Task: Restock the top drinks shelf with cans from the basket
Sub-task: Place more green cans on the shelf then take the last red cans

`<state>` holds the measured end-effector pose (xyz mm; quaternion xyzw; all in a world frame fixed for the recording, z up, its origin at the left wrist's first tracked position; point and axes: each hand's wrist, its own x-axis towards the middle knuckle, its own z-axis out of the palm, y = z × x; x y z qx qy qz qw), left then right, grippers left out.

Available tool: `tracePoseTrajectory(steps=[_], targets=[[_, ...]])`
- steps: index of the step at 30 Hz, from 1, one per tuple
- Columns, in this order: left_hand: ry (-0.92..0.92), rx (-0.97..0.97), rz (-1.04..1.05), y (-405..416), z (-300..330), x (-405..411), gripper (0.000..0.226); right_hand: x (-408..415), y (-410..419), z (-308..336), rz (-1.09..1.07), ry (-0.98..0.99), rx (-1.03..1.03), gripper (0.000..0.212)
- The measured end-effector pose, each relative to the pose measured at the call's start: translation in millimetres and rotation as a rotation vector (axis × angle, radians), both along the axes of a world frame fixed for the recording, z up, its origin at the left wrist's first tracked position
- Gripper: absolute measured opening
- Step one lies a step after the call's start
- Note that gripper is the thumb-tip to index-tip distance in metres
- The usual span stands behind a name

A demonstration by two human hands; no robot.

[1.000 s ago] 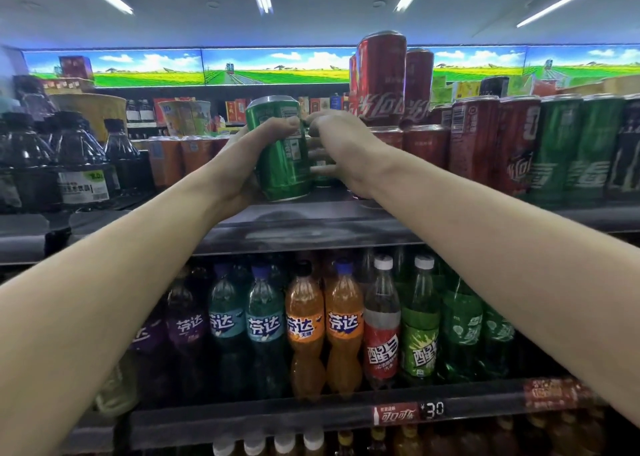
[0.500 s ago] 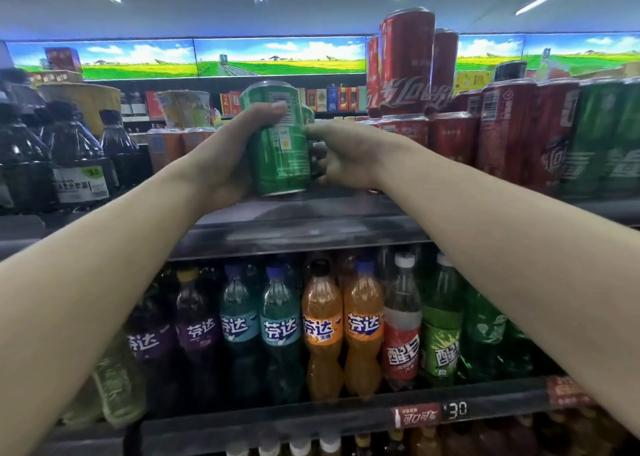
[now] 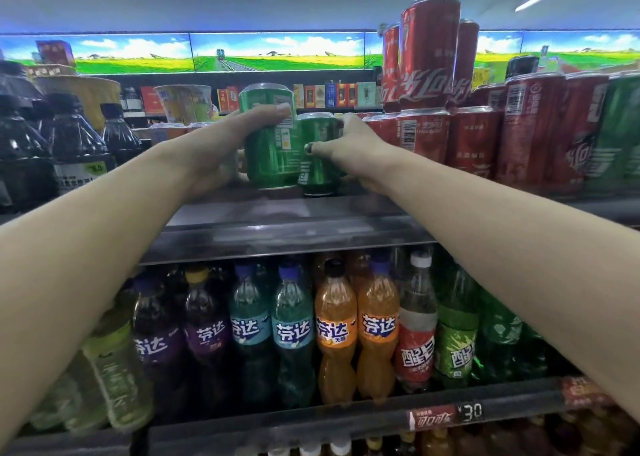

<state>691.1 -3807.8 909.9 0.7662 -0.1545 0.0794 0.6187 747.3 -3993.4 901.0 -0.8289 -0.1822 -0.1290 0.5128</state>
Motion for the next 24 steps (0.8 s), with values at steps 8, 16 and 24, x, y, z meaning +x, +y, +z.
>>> tracePoseTrajectory(steps=[8,16,24], targets=[[0.008,0.083,0.232,-4.6,-7.6,24.3,0.065,-17.0,3.4,5.1,-0.338,-0.163,-0.442,0.075],[-0.032,0.302,0.336,-0.9,-6.7,37.5,0.07,-32.9,9.4,-1.6,-0.134,-0.239,-0.561,0.039],[0.088,0.312,0.351,0.4,-6.3,39.8,0.025,-22.3,2.5,-0.3,-0.184,-0.044,-0.681,0.025]])
